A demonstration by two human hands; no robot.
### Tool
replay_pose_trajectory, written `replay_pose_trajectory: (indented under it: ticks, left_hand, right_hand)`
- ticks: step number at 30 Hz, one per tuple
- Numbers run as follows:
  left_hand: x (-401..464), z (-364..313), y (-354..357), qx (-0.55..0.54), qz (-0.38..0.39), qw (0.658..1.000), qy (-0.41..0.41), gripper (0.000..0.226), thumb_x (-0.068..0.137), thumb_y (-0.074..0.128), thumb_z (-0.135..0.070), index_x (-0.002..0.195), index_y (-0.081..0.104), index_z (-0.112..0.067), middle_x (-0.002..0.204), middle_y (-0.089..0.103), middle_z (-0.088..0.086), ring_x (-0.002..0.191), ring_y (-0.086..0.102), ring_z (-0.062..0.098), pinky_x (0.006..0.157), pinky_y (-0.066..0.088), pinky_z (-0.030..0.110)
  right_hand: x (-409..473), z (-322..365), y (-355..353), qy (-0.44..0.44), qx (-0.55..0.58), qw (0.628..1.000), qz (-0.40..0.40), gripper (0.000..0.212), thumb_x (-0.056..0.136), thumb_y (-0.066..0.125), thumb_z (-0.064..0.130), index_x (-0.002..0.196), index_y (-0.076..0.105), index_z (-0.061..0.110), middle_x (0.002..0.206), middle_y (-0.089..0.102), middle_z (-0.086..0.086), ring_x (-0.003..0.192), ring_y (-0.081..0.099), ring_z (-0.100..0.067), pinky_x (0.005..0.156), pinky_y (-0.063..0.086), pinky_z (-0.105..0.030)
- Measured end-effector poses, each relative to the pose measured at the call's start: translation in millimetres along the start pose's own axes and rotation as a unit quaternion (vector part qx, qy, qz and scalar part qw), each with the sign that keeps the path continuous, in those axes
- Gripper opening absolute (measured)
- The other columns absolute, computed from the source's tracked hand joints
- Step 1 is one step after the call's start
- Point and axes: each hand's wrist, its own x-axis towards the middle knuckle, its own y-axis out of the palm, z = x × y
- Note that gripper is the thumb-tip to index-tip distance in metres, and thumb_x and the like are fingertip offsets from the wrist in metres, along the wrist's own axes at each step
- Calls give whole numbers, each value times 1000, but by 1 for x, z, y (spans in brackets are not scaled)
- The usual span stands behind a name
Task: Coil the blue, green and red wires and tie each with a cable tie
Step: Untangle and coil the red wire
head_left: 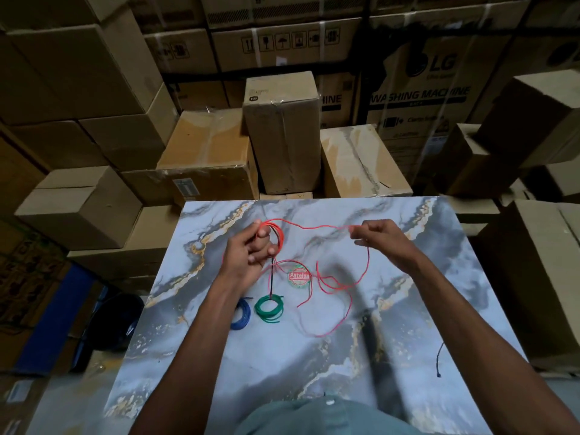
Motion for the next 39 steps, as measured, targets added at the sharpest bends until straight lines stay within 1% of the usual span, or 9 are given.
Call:
replay_pose_trajectory:
  ticks: [3,5,8,12,15,19,23,31,39]
  left_hand:
    - [1,-6,8,36,10,999,0,37,106,35,-26,74,45,-11,41,22,-10,33,18,4,52,41,21]
    - [1,-7,12,80,11,997,-6,38,106,37,-26,73,45,-10,40,22,-10,33,19,4,52,41,21]
    - [1,-7,18,150,8,989,-9,38,107,39,-26,73,47,-10,42,22,-9,34,18,5,55,41,23]
    - [-4,-7,36,240,18,971,2,39,106,43,-24,72,50,-7,43,24,-7,35,22,6,57,39,27]
    - [-7,-11,48,290,26,957,8,40,105,45,-26,71,52,-6,43,27,-7,37,26,7,59,37,31]
    - [-8,-23,50,262,11,965,12,40,105,45,-25,69,52,-8,42,24,-6,35,22,8,59,36,31]
    - [-8,-27,41,221,-17,975,-6,40,106,43,-27,70,51,-9,43,23,-6,35,20,7,60,39,30]
    - [-8,-17,38,28,34,996,-78,36,107,38,-27,79,50,-9,45,24,-8,35,21,7,59,46,22]
    - [17,-16,13,-271,4,962,-19,36,108,31,-17,98,59,3,53,40,-4,42,37,7,89,38,17]
  right_hand:
    - [-1,15,0,29,97,995,-1,41,88,75,31,103,65,-7,97,65,-20,83,71,-25,78,60,-33]
    - [-1,22,0,54,-134,990,-1,58,81,81,46,118,66,4,112,69,-19,93,70,-24,82,57,-35]
    - [-1,30,13,2,-428,903,-29,78,82,82,47,147,49,19,138,56,-18,128,56,-32,105,46,-40]
    - [-10,66,66,-178,-243,953,7,29,106,51,37,128,65,24,123,69,2,118,62,-8,103,49,-33]
    - [-11,72,96,-108,-181,976,62,49,107,31,58,107,73,32,107,75,6,104,69,-4,101,49,-32]
    - [-18,63,105,-47,-64,995,56,69,105,35,61,74,67,9,59,63,-3,68,71,-23,86,58,-41]
    - [-27,62,96,-27,34,997,57,56,102,54,52,73,61,4,57,46,2,48,36,-13,51,36,-25]
    - [-24,55,76,-107,-4,994,-24,30,92,76,35,76,75,9,56,43,5,52,34,-11,49,31,-20]
    - [-22,-8,85,-31,91,995,-31,18,94,72,18,101,80,3,65,55,-1,56,38,-13,50,32,-19]
